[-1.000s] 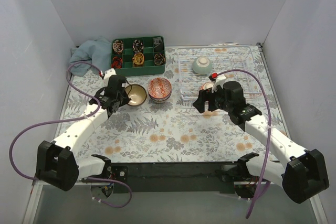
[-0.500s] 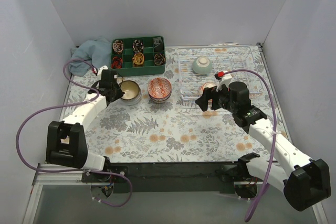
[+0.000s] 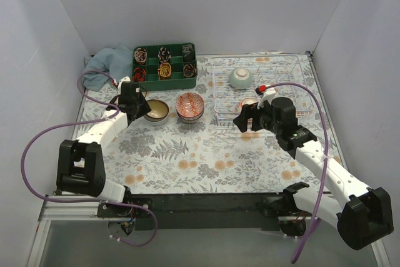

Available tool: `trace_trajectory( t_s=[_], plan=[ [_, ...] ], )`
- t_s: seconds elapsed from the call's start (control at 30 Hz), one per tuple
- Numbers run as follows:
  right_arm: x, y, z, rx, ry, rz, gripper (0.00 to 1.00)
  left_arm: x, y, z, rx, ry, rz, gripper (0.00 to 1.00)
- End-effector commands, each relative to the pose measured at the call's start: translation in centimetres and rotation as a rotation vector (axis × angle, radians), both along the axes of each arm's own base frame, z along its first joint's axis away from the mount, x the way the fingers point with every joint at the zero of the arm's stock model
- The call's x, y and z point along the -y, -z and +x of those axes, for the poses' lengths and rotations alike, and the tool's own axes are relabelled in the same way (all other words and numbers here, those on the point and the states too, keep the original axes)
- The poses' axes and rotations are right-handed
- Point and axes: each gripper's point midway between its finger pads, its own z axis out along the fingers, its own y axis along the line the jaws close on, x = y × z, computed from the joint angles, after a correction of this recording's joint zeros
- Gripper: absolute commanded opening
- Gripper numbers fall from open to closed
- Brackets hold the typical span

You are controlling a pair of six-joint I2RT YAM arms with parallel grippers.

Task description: Unload the bowls from the dish rack

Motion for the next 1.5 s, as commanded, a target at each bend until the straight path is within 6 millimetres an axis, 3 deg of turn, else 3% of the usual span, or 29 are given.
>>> trace_trajectory(
  t_s=[0.0, 0.2, 0.37, 0.43, 0.57, 0.8, 1.03, 1.47],
  plan=[
    [0.8, -0.1, 1.1, 0.020, 0.061, -0.013, 0.87, 0.7, -1.3, 1.2, 0.037, 0.025, -0.023, 0.38],
    [2.1, -1.1, 2.8, 0.018, 0.171, -0.042, 0.87, 0.0, -3.5, 0.7, 0.087, 0.014, 0.000, 0.51],
    [2.7, -1.5, 4.5, 0.009, 0.226, -0.095, 0.87, -0.6, -5.6, -0.2, 0.147, -0.003, 0.010, 0.48],
    [2.8, -1.9, 5.3, 0.017, 0.246, -0.104, 0.86, -0.3, -6.2, -0.3, 0.170, 0.004, -0.007, 0.47],
    [2.6, -2.5, 6.4, 0.020, 0.248, -0.103, 0.86, 2.1, -6.9, -0.4, 0.198, 0.096, -0.112, 0.45],
    [1.9, -1.4, 6.7, -0.019, 0.228, -0.101, 0.86, 5.0, -5.2, -0.1, 0.146, 0.188, -0.241, 0.42],
    [2.5, -0.2, 7.8, -0.018, 0.248, -0.148, 0.86, 4.7, -2.0, -0.2, 0.041, 0.146, -0.265, 0.39],
    [2.9, -1.0, 14.1, 0.078, 0.270, -0.245, 0.85, 4.5, 0.0, -0.5, -0.044, 0.124, -0.254, 0.41]
  ],
)
